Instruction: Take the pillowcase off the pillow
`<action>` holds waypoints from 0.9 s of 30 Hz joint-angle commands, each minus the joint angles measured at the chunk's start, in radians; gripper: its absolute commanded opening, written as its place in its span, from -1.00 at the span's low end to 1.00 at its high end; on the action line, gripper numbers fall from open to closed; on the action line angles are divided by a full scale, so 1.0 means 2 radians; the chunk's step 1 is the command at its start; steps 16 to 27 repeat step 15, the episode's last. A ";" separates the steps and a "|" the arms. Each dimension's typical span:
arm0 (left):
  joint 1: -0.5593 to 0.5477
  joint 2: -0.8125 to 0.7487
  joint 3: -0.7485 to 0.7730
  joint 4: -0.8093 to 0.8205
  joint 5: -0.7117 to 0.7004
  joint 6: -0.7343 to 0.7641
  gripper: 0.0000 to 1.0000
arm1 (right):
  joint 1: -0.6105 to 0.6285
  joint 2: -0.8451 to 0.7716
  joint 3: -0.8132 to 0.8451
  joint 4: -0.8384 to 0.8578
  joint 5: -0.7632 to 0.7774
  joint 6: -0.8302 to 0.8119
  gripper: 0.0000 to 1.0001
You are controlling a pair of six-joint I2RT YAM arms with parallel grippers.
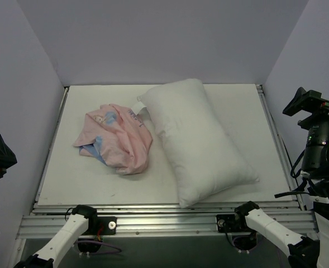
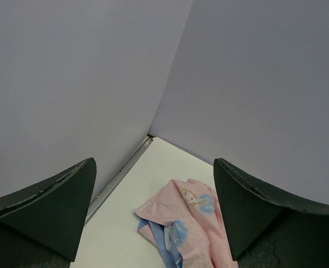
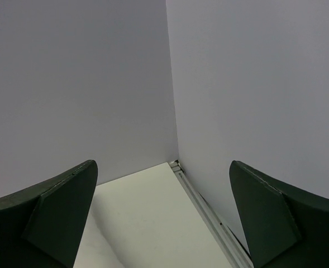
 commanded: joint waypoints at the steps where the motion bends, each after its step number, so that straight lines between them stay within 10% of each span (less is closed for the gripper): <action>1: -0.001 0.008 -0.012 0.008 0.004 -0.005 0.88 | 0.002 0.008 -0.003 0.032 -0.006 -0.006 1.00; 27: -0.001 0.031 -0.032 0.019 0.032 -0.021 0.88 | 0.002 0.003 -0.018 0.031 -0.010 -0.009 0.99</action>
